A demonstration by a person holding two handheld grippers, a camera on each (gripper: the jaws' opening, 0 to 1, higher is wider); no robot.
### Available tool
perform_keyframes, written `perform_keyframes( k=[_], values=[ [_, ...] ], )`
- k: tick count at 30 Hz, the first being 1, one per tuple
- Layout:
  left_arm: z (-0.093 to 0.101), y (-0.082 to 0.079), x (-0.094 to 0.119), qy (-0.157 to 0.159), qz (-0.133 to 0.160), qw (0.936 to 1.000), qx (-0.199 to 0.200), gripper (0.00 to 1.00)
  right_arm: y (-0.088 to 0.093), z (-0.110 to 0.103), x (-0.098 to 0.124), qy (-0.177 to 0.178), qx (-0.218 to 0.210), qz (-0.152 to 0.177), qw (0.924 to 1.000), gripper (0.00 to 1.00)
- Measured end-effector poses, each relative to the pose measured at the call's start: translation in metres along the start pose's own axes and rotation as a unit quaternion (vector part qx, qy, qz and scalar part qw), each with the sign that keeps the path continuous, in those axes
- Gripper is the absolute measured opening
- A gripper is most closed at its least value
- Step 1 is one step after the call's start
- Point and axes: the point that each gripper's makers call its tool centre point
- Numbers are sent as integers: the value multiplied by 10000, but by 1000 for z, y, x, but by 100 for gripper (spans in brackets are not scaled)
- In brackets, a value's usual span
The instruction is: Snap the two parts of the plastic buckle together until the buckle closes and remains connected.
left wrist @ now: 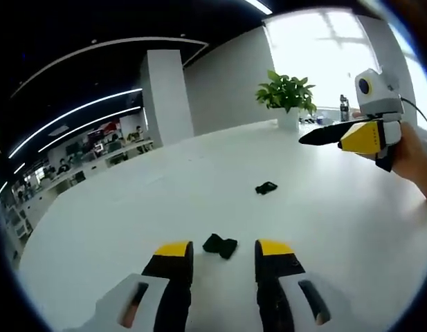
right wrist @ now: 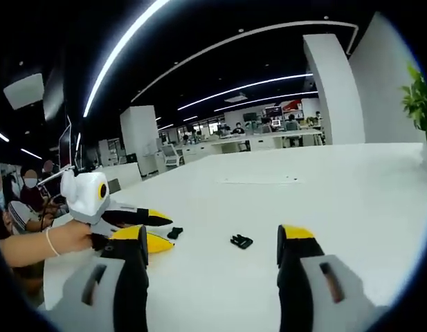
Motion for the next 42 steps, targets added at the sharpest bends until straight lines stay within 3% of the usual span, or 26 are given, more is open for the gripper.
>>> perform_keyframes(
  k=[8, 15, 20, 28, 32, 35, 38, 42],
  values=[
    [6, 3, -2, 128, -19, 9999, -108, 18, 7, -1, 0, -117, -247, 12, 9996, 76],
    [5, 6, -1, 55, -6, 9999, -122, 4, 12, -1, 2, -140, -353, -8, 9993, 76],
    [8, 8, 0, 44, -25, 9999, -165, 1, 14, -4, 1, -178, -395, -29, 9991, 76],
    [4, 5, 0, -3, -7, 9997, -239, 5, 15, -1, 2, -150, -407, -47, 9990, 76],
    [2, 2, -1, -31, 52, 9995, -323, 13, 17, -3, 0, -179, -400, -94, 9990, 76],
    [2, 1, -3, -85, 21, 9968, -801, 18, 17, -4, -1, -204, -403, -97, 9989, 76],
    [1, -1, -7, -92, 68, 9954, -946, 19, 18, -6, 0, -215, -405, -84, 9989, 76],
    [-2, -5, -12, 23, 163, 9974, -698, 22, 18, -5, 0, -215, -428, -72, 9988, 76]
  ],
)
Point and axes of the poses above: the point that each gripper's makers call its tool centre point, and the gripper's own axes: x roughly backward along the fingers, z roughly to its right, y roughly out of its underside, and after that the axes turned 4 degrees about -z, right-handed
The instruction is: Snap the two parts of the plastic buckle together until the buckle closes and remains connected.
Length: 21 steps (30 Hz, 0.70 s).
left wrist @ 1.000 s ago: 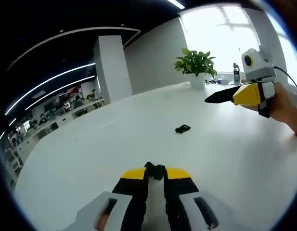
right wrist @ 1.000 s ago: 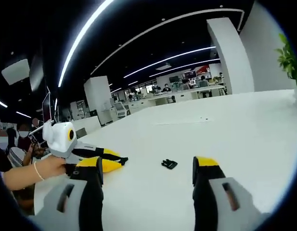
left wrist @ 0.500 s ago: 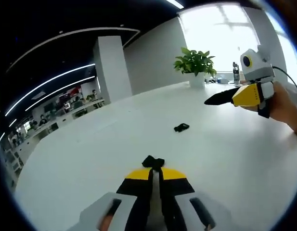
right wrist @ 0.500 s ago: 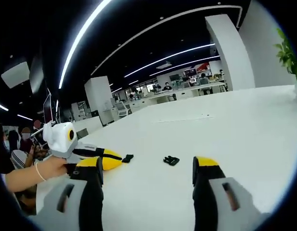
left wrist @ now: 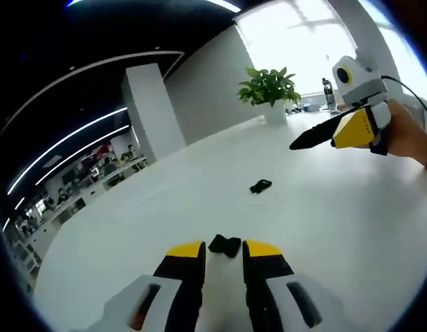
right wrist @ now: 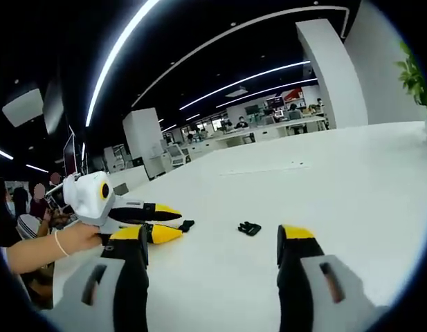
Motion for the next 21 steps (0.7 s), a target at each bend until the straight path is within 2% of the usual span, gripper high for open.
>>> perform_keyframes(
  k=[8, 13, 21],
  values=[
    [-9, 3, -4, 0, -16, 10000, 97, 24, -1, -2, 0, -30, -27, 24, 10000, 76],
    [-6, 1, -8, 225, 3, 9996, 191, 24, 0, -2, -1, -46, -49, 15, 10000, 76],
    [-6, 4, -10, 227, -88, 9986, 478, 19, -2, -2, 0, -69, -113, 70, 9999, 76]
  ],
)
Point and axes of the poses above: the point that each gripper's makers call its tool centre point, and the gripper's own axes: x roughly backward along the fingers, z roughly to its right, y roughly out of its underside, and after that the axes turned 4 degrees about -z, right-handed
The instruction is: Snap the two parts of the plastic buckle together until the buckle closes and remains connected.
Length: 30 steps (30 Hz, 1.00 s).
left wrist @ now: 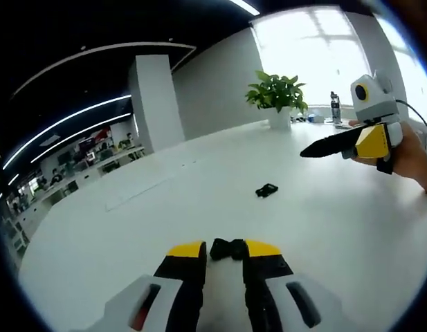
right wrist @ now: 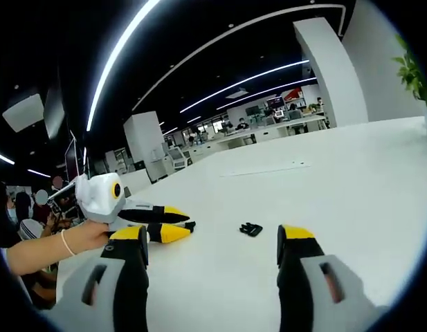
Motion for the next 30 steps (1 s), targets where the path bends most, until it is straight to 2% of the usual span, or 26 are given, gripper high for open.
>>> perform_keyframes(
  k=[7, 11, 18, 21, 25, 30],
  values=[
    [1, -2, 7, 11, 4, 9998, 216, 9, 1, 2, 2, 65, 4, -23, 10000, 76],
    [-3, -11, 15, -121, 158, 9993, 325, 1, 4, 4, 3, 97, -4, -83, 9999, 76],
    [-4, -7, 21, -121, 136, 9992, 368, 1, 6, 7, 3, 122, -39, -120, 9998, 76],
    [2, -2, 22, -82, 86, 9990, 428, 0, 6, 8, 4, 133, -32, -120, 9998, 76],
    [10, 6, 24, -107, -21, 9995, 298, 0, 6, 9, 4, 140, -30, -117, 9998, 76],
    [5, 1, 28, -276, 136, 9992, 240, 6, 8, 9, 3, 125, 4, -164, 9998, 76]
  ],
)
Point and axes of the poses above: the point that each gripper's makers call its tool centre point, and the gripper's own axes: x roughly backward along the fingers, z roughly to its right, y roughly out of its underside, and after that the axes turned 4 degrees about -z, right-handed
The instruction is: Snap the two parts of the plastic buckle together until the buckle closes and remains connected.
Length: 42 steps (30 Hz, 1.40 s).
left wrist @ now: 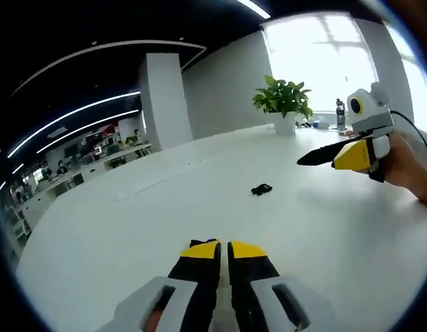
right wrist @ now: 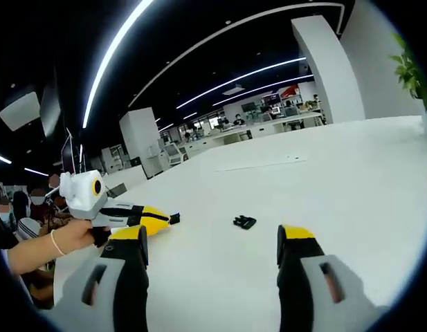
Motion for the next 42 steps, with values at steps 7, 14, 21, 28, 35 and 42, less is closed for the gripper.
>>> perform_keyframes(
  k=[7, 14, 21, 28, 35, 42],
  values=[
    [-13, 0, -3, -226, 10, 9992, 331, 22, 1, 0, 0, -13, -6, 3, 10000, 76],
    [-19, 5, -6, -346, -62, 9986, 399, 36, 3, 0, 2, -13, 0, -2, 10000, 76],
    [-22, 8, -10, -345, -141, 9987, 349, 40, 5, 0, 2, -4, -37, 8, 10000, 76],
    [-26, 11, -9, -355, -191, 9987, 310, 31, 4, -1, 1, -10, -60, 17, 10000, 76],
    [-29, 13, -8, -409, -216, 9987, 198, 19, 3, -3, 1, -29, -66, 31, 10000, 76],
    [-27, 14, -3, -423, -270, 9987, 114, 1, 2, -3, 2, -24, -68, 50, 10000, 76]
  ],
)
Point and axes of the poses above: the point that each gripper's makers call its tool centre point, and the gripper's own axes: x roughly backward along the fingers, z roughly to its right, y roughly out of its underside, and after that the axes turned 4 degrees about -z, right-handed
